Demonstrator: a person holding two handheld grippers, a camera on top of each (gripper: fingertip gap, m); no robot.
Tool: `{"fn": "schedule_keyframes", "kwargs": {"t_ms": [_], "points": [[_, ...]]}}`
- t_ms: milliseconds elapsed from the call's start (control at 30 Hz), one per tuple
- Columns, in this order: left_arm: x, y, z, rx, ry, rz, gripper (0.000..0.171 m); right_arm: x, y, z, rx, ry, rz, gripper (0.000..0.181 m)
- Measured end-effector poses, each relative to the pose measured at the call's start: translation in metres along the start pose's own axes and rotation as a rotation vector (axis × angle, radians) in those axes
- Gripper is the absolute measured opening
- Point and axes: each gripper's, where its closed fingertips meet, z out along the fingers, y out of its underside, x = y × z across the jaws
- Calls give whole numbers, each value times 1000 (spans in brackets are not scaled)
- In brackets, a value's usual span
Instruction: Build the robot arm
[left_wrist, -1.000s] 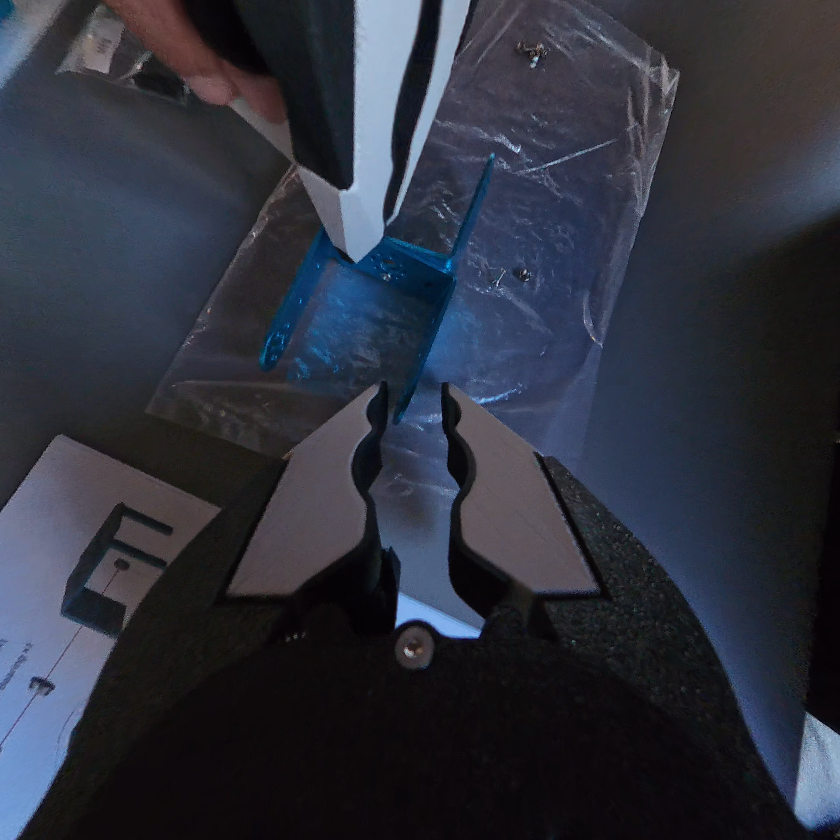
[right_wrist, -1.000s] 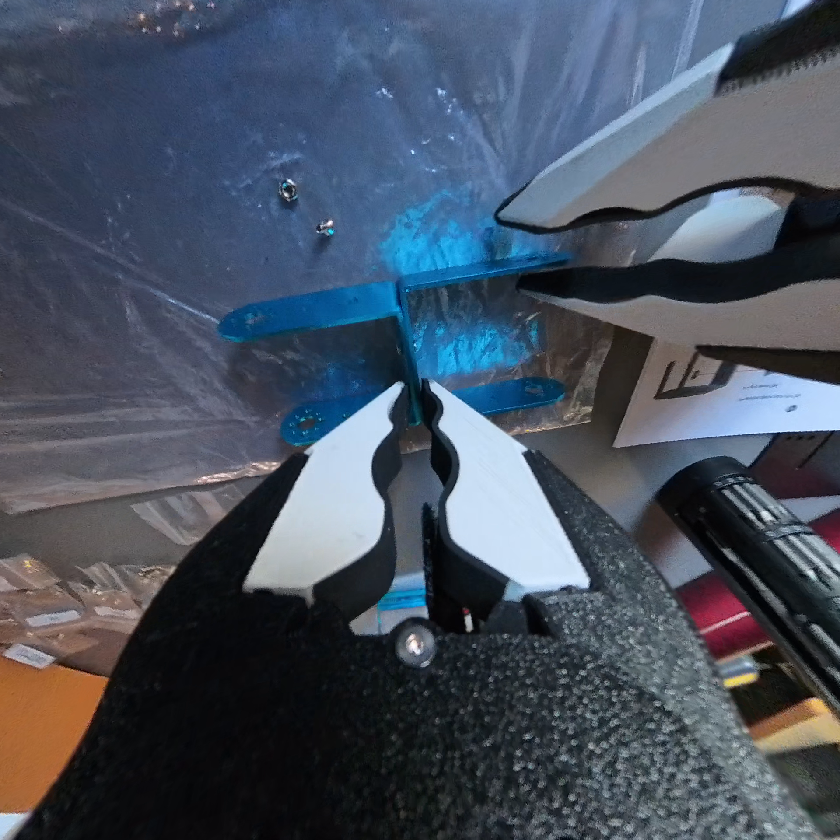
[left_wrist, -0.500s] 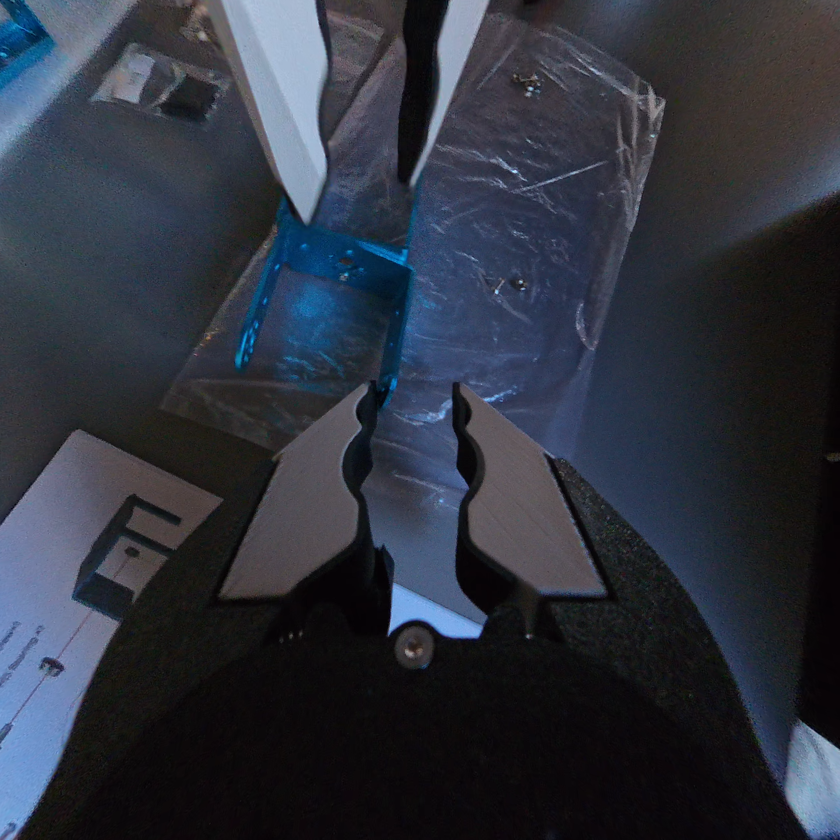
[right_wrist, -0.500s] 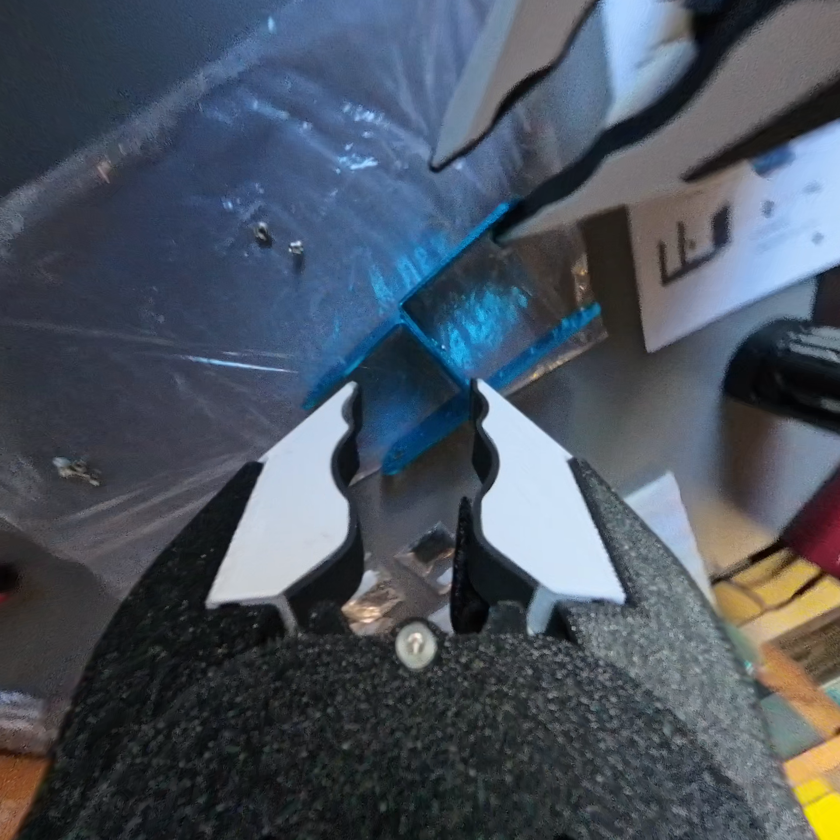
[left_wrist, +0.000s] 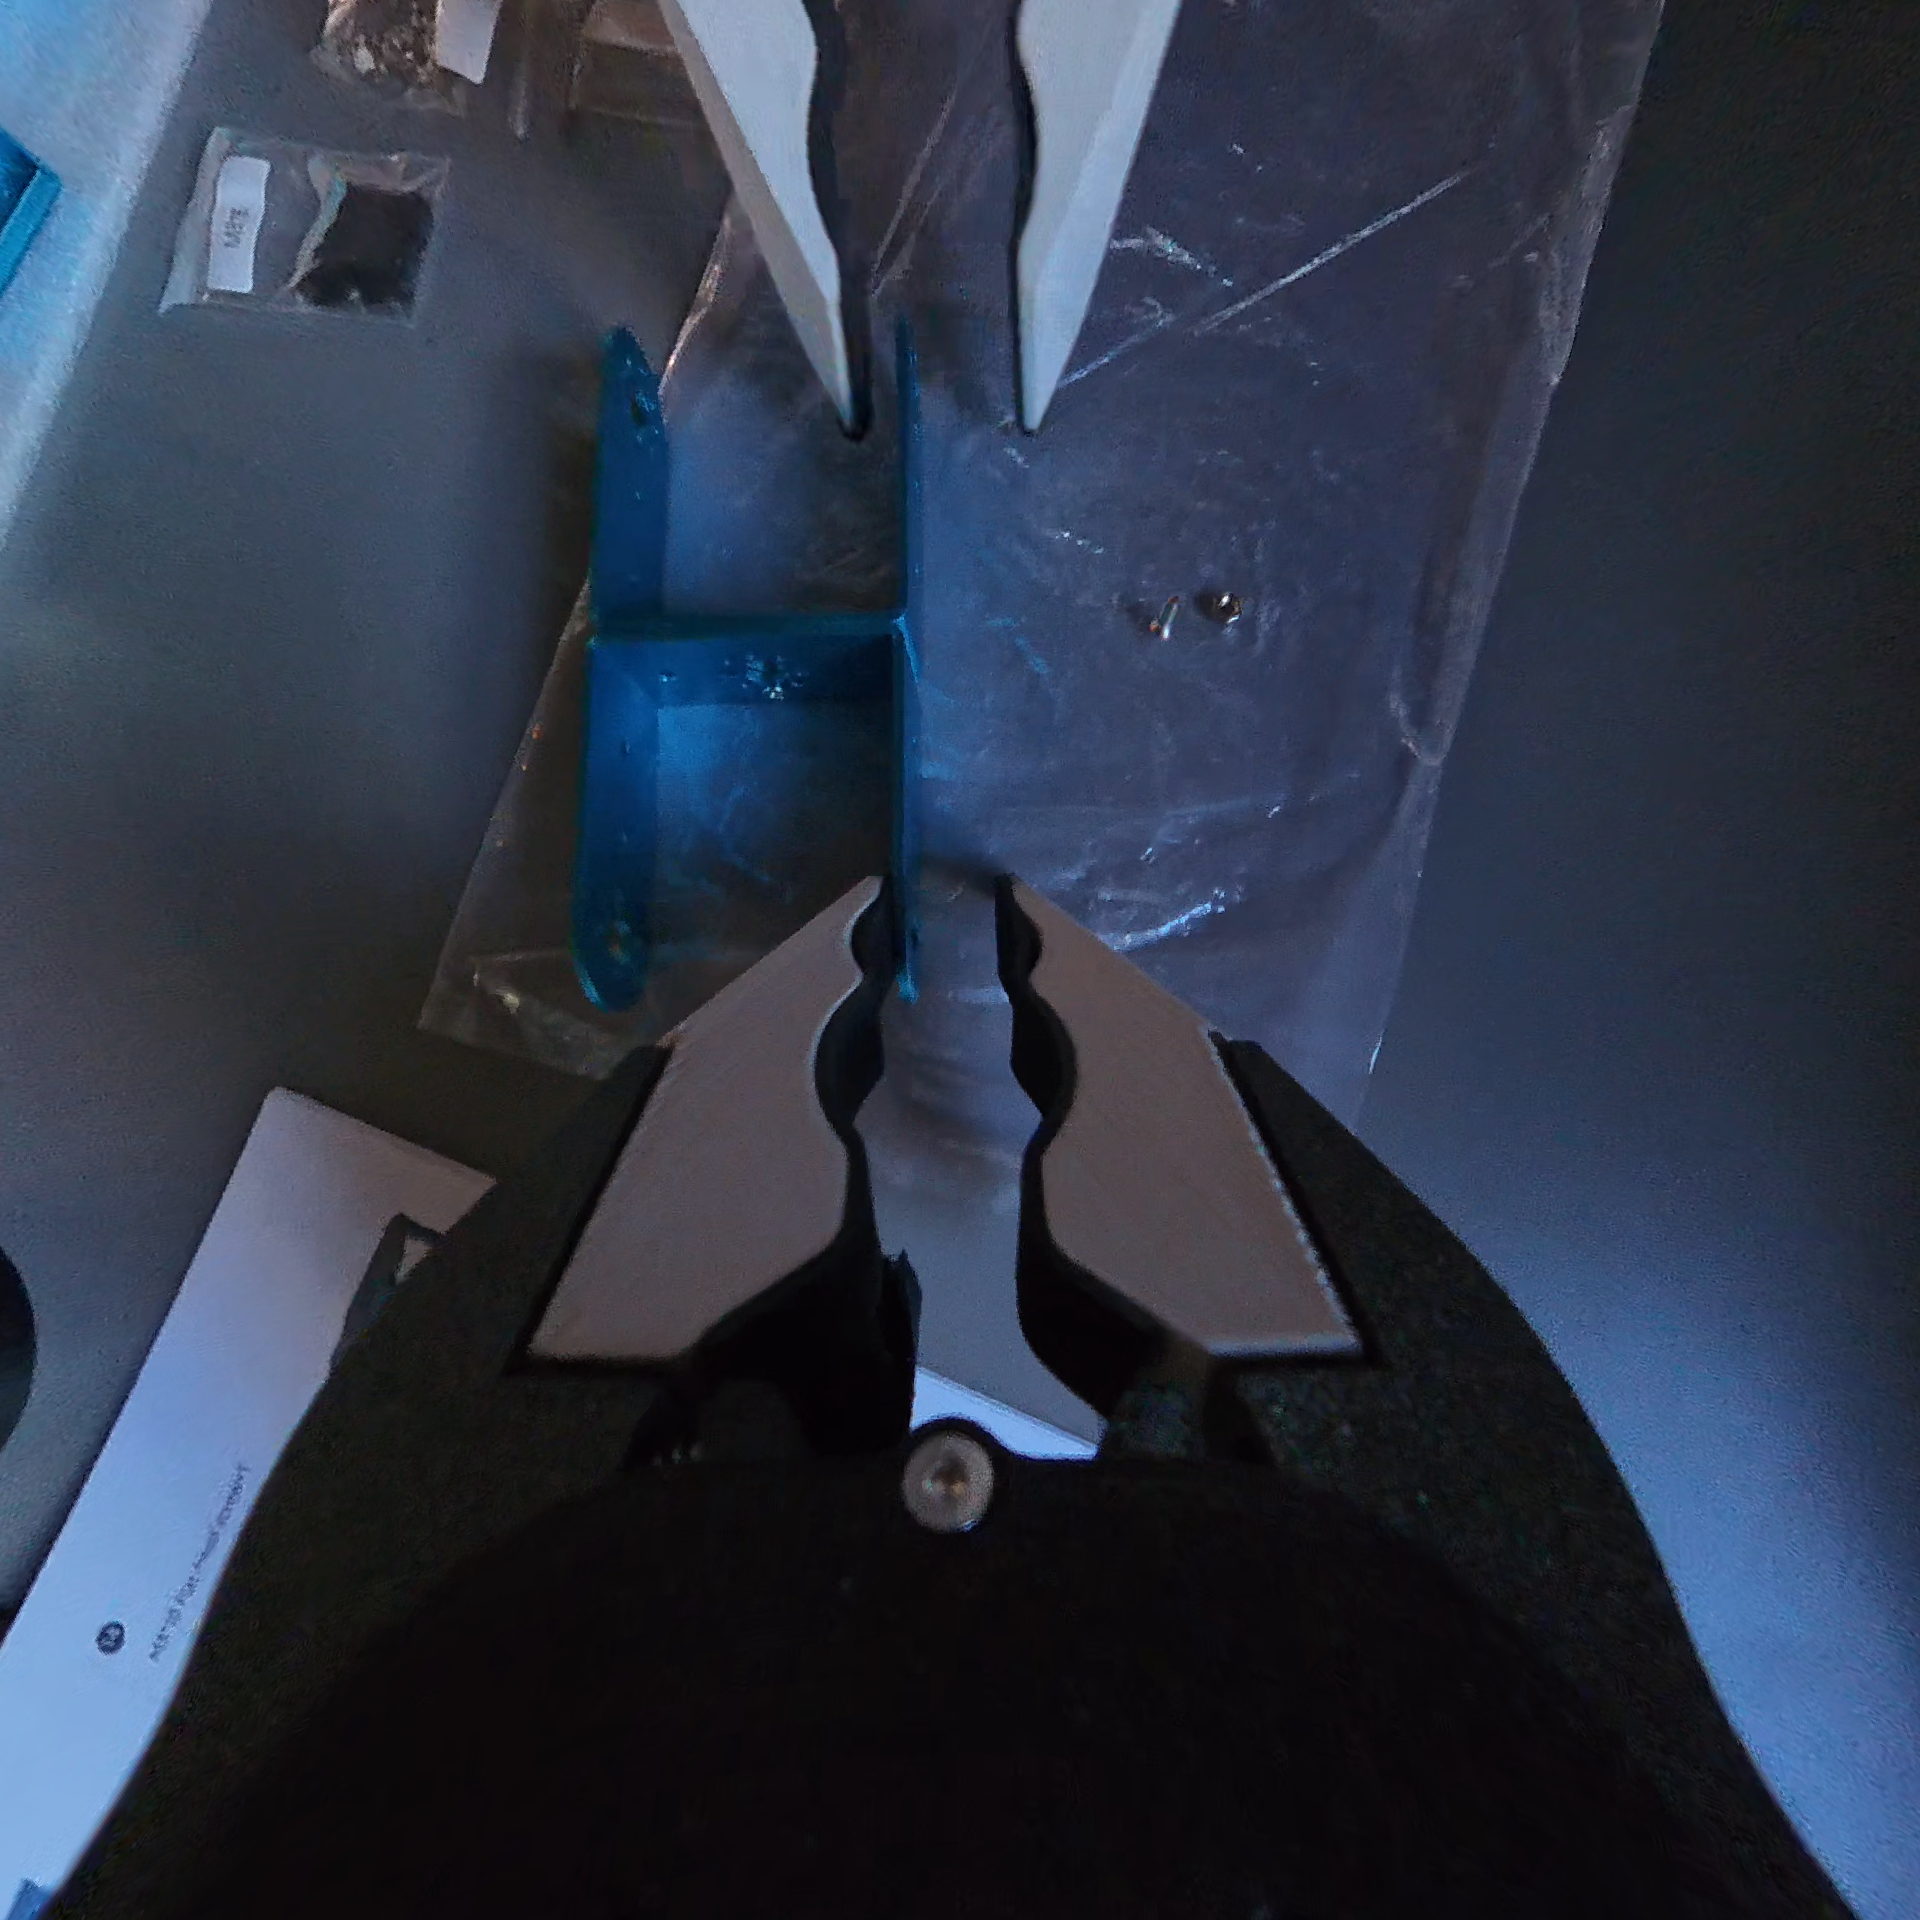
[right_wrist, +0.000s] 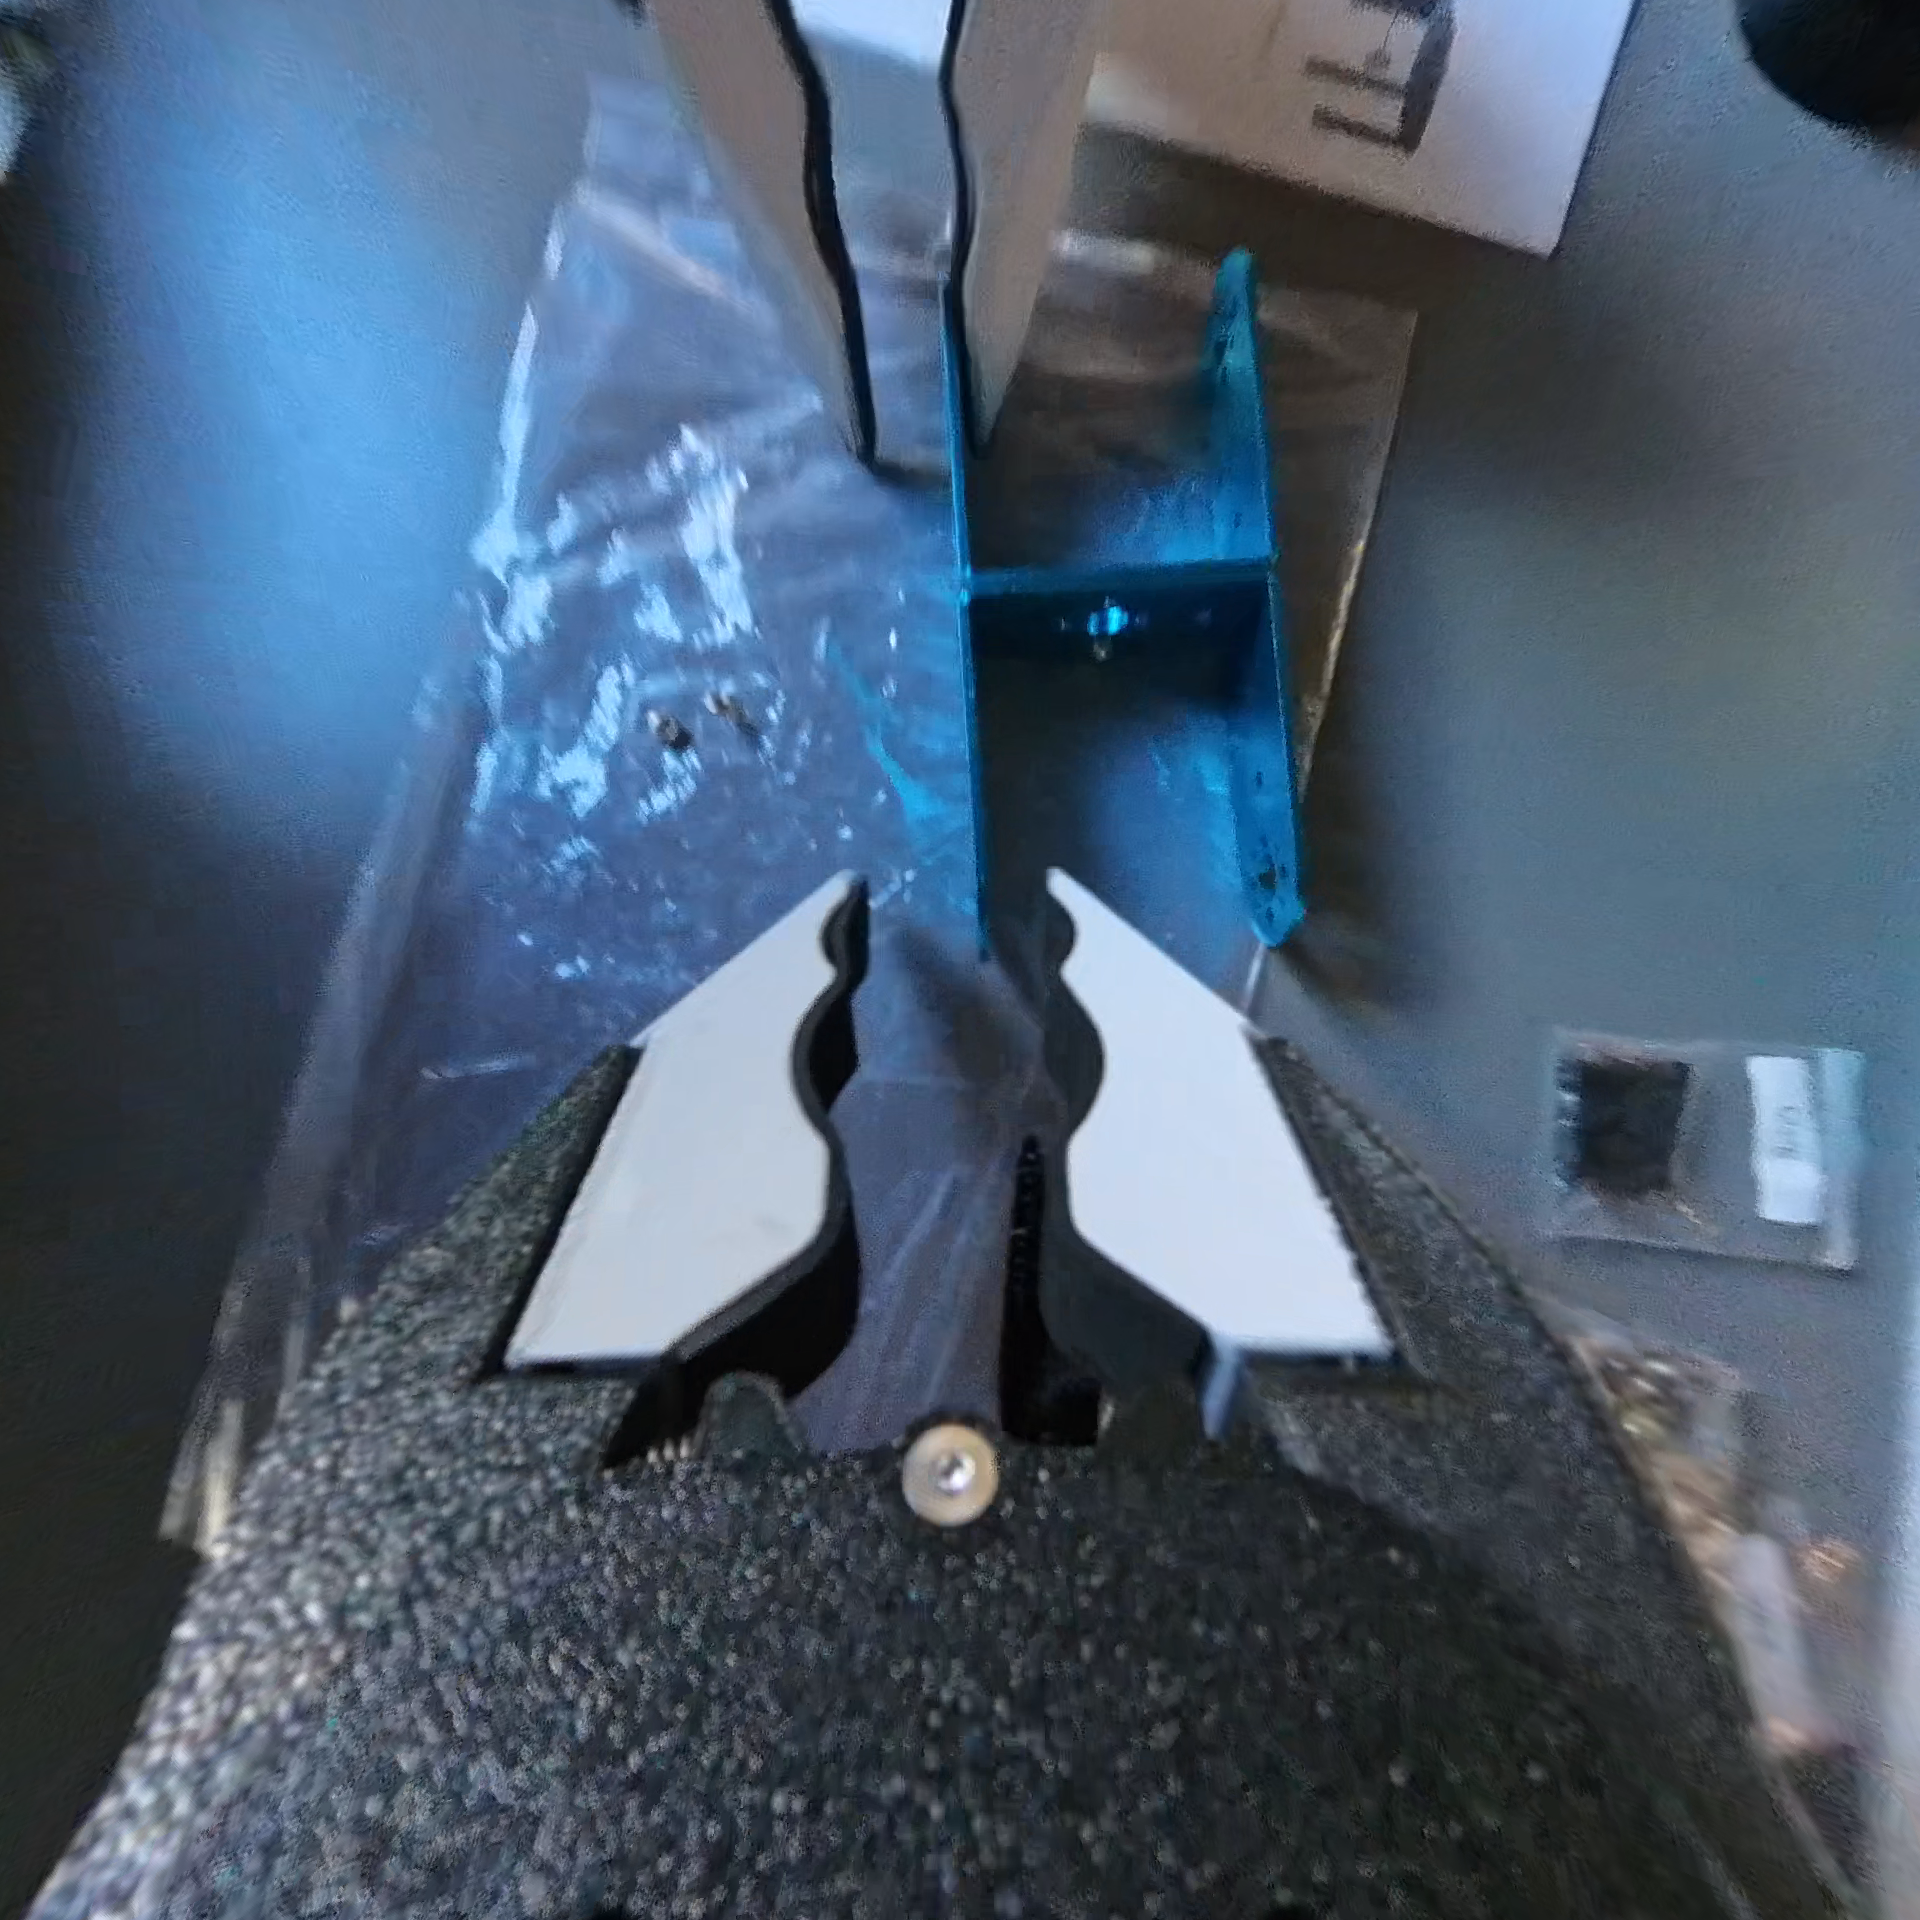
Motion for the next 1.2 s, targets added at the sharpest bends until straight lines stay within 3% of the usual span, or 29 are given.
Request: {"fn": "schedule_keyframes", "kwargs": {"t_ms": [67, 200, 433, 600, 633, 700, 800, 867, 967, 1100, 1200], "points": [[0, -1, 1, -9, 7, 16, 17, 0, -6, 0, 56, -38, 73, 14], [1, -2, 1, -35, 24, 68, 2, -3, 0, 6, 39, -42, 69, 1], [22, -4, 3, -52, 84, 163, 2, -26, 0, 0, -17, -35, 57, 1], [13, -6, 5, -34, 50, 62, 4, -22, 2, 6, 9, -12, 81, 3], [11, -6, 3, -23, 34, 37, 12, -20, 2, 4, 14, 9, 88, 14], [12, -9, -6, 28, 0, 4, 23, -17, -7, -8, 66, 68, 78, 28], [5, -15, -27, 145, -148, -10, 23, -27, -19, -20, 72, 122, 45, 29], [0, -18, -39, 228, -225, -48, 22, -40, -32, -8, 97, 87, 70, 24], [23, -26, -39, 309, -147, -39, 12, -47, -29, 9, 57, 47, 72, 21], [48, -37, -10, 200, -77, 85, 13, -57, -34, -18, 198, -30, 175, 16], [44, -46, 10, 116, -52, 77, 13, -65, -24, -36, 291, 36, 227, 18]]}}
